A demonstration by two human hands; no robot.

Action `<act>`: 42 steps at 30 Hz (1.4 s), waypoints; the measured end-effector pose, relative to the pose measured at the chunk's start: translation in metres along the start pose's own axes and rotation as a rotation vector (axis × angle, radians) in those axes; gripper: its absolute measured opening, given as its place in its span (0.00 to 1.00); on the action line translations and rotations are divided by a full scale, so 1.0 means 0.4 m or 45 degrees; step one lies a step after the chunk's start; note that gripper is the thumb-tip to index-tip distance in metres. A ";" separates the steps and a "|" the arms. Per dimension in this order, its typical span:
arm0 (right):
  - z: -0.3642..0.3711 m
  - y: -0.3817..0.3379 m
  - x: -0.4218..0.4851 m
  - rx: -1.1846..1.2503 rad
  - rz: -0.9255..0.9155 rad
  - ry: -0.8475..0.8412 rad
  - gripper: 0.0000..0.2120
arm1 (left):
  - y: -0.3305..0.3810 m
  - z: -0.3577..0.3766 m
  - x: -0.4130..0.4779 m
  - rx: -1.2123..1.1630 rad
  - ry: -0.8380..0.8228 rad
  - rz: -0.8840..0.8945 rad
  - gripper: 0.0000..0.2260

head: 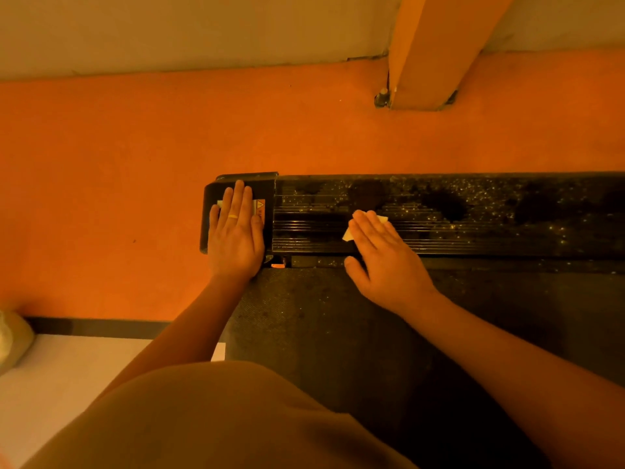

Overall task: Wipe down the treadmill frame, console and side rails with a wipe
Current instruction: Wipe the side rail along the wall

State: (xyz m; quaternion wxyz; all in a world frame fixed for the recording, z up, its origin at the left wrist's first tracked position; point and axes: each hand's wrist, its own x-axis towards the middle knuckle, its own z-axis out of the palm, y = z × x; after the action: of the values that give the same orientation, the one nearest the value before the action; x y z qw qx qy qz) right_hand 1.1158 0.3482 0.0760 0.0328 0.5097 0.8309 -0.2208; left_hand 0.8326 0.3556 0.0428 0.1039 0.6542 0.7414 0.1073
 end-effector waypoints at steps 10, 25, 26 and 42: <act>0.000 0.116 -0.062 0.090 0.100 0.151 0.29 | 0.001 0.002 0.001 0.005 -0.007 -0.015 0.26; 0.032 -0.140 0.080 0.111 -0.144 -0.005 0.33 | 0.001 0.002 0.002 0.019 0.009 0.003 0.26; 0.033 -0.165 0.107 0.091 -0.167 -0.018 0.32 | -0.001 0.003 0.002 0.028 0.011 0.009 0.26; 0.002 -0.101 0.084 0.062 -0.075 -0.035 0.28 | 0.002 -0.003 -0.001 0.002 -0.001 0.000 0.26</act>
State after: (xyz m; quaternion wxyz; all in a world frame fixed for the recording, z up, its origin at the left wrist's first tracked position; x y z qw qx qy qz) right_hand 1.0649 0.3604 0.0792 0.0252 0.4828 0.8393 -0.2488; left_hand 0.8332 0.3554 0.0442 0.1038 0.6543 0.7415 0.1064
